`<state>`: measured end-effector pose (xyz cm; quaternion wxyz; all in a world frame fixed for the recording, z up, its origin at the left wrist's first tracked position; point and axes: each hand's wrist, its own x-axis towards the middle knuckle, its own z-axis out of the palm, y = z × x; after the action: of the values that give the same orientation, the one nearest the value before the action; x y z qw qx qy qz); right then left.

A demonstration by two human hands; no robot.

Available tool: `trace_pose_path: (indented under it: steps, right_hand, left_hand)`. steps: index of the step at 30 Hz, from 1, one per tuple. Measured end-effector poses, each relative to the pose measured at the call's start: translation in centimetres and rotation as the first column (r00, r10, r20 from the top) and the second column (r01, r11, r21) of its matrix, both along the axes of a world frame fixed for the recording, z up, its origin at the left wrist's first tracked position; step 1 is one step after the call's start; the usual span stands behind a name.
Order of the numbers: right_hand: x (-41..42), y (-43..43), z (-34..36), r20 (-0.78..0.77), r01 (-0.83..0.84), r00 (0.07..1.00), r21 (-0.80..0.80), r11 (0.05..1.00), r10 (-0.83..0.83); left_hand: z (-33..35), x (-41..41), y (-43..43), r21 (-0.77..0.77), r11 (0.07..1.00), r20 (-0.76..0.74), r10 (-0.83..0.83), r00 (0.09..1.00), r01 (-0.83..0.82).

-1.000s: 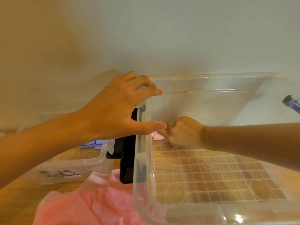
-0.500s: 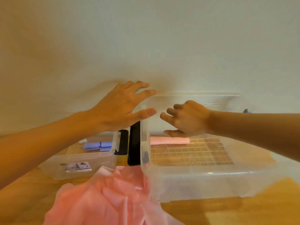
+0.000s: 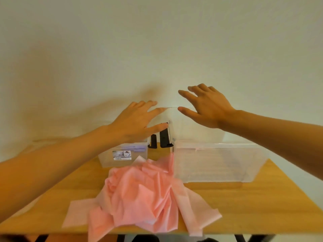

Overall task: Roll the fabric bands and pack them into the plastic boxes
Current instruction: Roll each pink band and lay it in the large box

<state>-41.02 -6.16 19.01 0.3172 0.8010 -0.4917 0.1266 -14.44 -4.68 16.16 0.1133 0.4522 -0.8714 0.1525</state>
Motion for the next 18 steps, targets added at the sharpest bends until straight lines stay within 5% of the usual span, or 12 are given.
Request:
trace_pose_path:
  steps: [8, 18]
  right_hand:
    - [6.1, 7.5, -3.6, 0.183, -0.042, 0.983, 0.101, 0.994, 0.023]
    - [6.0, 11.5, -11.2, 0.145, -0.151, 0.982, 0.228, 0.962, 0.12]
  left_hand:
    - [-4.9, 4.4, 7.3, 0.067, 0.995, -0.019, 0.069, 0.997, -0.068]
    - [-11.1, 5.0, 11.9, 0.151, 0.988, -0.017, 0.038, 0.999, -0.035]
